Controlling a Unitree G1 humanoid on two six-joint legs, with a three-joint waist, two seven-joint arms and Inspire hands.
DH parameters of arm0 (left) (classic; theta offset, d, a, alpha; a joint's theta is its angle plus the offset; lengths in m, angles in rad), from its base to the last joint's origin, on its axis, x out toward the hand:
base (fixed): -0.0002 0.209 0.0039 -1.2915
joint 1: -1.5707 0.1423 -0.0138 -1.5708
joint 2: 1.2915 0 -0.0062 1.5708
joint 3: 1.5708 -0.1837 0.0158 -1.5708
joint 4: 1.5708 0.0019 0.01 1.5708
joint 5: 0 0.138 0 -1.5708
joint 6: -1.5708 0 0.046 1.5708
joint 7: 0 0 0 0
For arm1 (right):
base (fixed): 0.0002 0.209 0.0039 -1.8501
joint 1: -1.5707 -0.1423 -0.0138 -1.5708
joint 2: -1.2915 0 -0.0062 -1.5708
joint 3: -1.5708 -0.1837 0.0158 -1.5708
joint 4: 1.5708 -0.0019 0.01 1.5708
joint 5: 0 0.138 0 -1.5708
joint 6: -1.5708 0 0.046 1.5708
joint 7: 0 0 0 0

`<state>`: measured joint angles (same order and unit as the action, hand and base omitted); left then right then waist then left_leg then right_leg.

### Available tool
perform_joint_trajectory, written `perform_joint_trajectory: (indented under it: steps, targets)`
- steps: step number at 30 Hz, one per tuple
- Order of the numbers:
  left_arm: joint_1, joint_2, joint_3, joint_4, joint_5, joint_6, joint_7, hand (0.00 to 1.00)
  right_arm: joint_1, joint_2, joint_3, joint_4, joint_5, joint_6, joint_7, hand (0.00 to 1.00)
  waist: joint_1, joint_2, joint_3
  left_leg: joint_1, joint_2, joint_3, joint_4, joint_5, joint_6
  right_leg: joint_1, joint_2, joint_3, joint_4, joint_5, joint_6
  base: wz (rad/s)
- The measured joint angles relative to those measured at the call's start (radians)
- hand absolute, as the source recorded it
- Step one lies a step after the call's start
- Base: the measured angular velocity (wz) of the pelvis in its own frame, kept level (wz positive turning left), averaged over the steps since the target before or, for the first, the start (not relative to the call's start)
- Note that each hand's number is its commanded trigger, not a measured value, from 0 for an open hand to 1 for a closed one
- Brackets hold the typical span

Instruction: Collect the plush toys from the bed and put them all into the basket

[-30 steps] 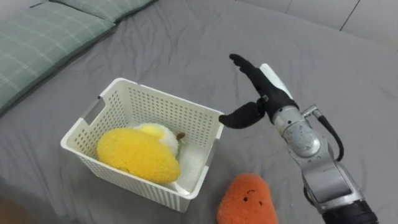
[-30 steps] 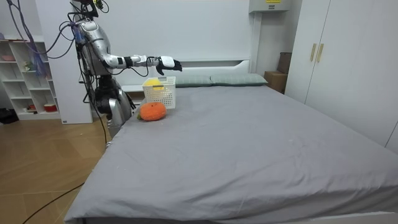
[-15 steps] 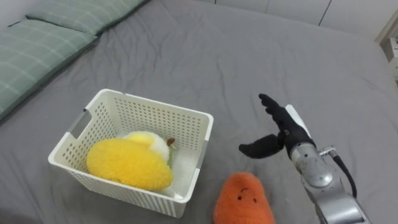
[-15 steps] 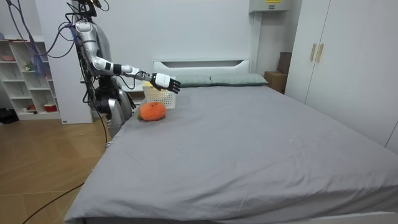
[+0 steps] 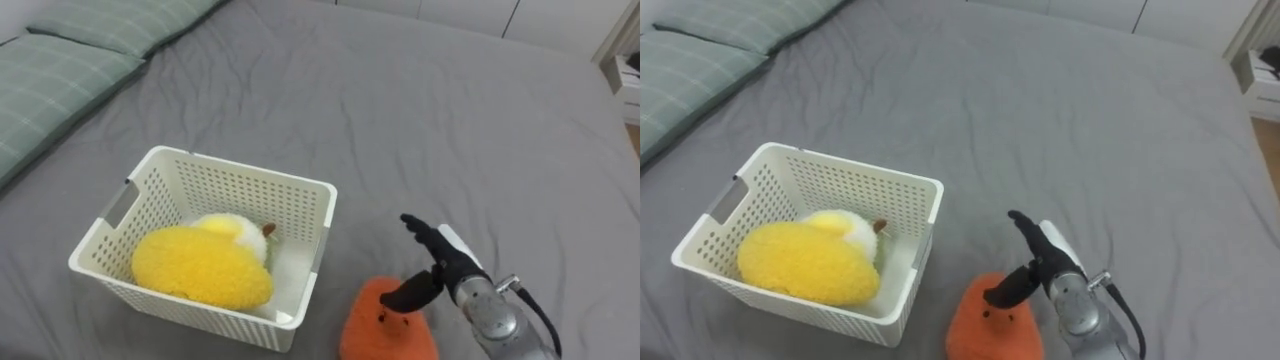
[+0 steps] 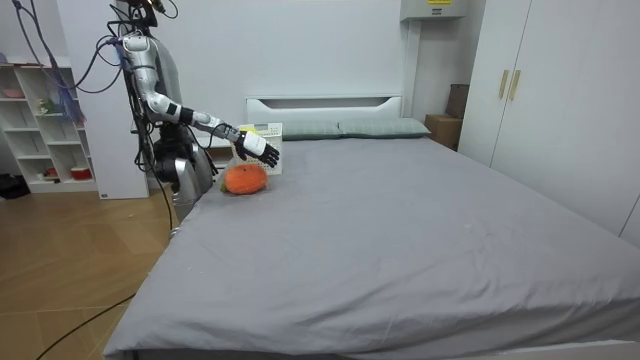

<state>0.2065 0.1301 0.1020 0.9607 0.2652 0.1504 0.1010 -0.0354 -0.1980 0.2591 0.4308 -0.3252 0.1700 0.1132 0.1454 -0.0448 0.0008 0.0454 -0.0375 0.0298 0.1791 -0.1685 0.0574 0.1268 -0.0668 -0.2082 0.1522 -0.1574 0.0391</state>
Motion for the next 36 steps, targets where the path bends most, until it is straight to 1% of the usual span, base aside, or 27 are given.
perform_joint_trajectory:
  steps: [5,8,12,14,18,19,21,22,23,24,25,28,36]
  targets:
    - [0.007,-0.006,-0.001,-0.002,-0.001,0.004,0.004,0.00,0.000,0.010,0.003,0.119,-0.033,0.006,0.061,0.00,0.005,-0.001,-0.0004,0.001,-0.001,-0.002,0.002,0.000,0.000,0.003,0.000,0.003,0.000,0.000,0.000,0.00]
    - [0.010,-0.011,-0.006,0.000,0.001,0.003,0.006,0.00,0.001,0.019,0.005,0.184,-0.043,0.005,0.099,0.00,0.007,0.001,0.0010,0.007,0.000,-0.007,0.004,-0.002,-0.001,0.010,0.002,0.002,-0.001,0.000,0.000,0.01]
    - [0.023,-0.012,-0.006,0.000,0.003,0.004,0.006,0.00,0.002,0.021,0.016,0.199,-0.044,0.006,0.131,0.00,0.019,0.004,0.0034,0.014,0.002,-0.007,0.006,-0.005,-0.003,0.017,0.005,0.004,-0.001,0.000,0.000,-0.01]
    - [0.033,-0.012,-0.006,0.000,0.009,0.017,0.006,0.00,0.002,0.024,0.017,0.205,-0.060,0.006,0.137,0.00,0.030,0.002,0.0044,0.018,0.004,-0.008,0.009,-0.008,-0.004,0.023,0.006,0.003,-0.001,0.000,0.000,0.02]
    - [0.058,-0.015,-0.006,0.000,0.012,0.048,0.002,0.00,0.002,0.027,0.017,0.220,-0.073,0.006,0.158,0.00,0.040,0.001,0.0046,0.018,0.004,-0.012,0.020,-0.014,-0.004,0.032,0.007,-0.003,-0.003,0.000,0.000,0.04]
    - [0.060,-0.015,-0.006,0.000,0.012,0.050,0.001,0.00,0.002,0.027,0.016,0.222,-0.073,0.006,0.159,0.04,0.042,0.000,0.0045,0.018,0.004,-0.012,0.021,-0.014,-0.004,0.033,0.007,-0.004,-0.003,0.000,0.000,0.04]
    - [0.060,-0.016,-0.005,0.000,0.012,0.059,-0.004,0.00,0.002,0.027,0.014,0.225,-0.073,0.008,0.160,0.52,0.050,0.000,0.0048,0.015,0.004,-0.014,0.027,-0.016,-0.004,0.034,0.007,-0.006,-0.003,0.000,0.000,0.00]
    - [0.060,-0.017,-0.005,0.000,0.012,0.062,-0.004,0.00,0.001,0.027,0.014,0.226,-0.073,0.009,0.160,0.73,0.052,0.000,0.0047,0.015,0.004,-0.014,0.028,-0.016,-0.004,0.034,0.007,-0.006,-0.003,0.000,0.000,0.00]
    - [0.060,-0.017,-0.005,0.000,0.012,0.064,-0.004,0.00,0.000,0.027,0.017,0.228,-0.073,0.014,0.160,0.82,0.053,-0.001,0.0047,0.015,0.004,-0.015,0.028,-0.016,-0.004,0.035,0.006,-0.007,-0.003,0.000,0.000,0.00]
    - [0.060,-0.017,-0.005,0.000,0.012,0.070,-0.004,0.00,-0.003,0.027,0.020,0.232,-0.076,0.022,0.160,0.98,0.054,-0.002,0.0048,0.016,0.004,-0.015,0.028,-0.016,-0.004,0.035,0.006,-0.008,-0.003,0.000,0.000,0.00]
    - [0.060,-0.018,-0.005,0.000,0.012,0.072,-0.004,0.00,-0.003,0.027,0.022,0.233,-0.078,0.025,0.160,1.00,0.054,-0.002,0.0049,0.016,0.003,-0.015,0.028,-0.016,-0.004,0.036,0.006,-0.008,-0.003,-0.001,0.000,0.00]
    - [0.059,-0.019,-0.006,-0.001,0.012,0.091,-0.004,0.00,-0.004,0.027,0.026,0.233,-0.097,0.037,0.159,1.00,0.054,-0.005,0.0057,0.013,0.001,-0.015,0.034,-0.017,-0.003,0.036,0.003,-0.013,-0.003,-0.006,-0.001,0.01]
    - [0.054,-0.020,-0.006,-0.020,0.012,0.090,-0.004,0.00,-0.005,0.028,0.033,0.244,-0.117,0.049,0.153,1.00,0.054,-0.006,0.0057,0.005,-0.006,-0.018,0.046,-0.026,0.003,0.035,-0.003,-0.015,-0.005,-0.016,0.007,0.01]
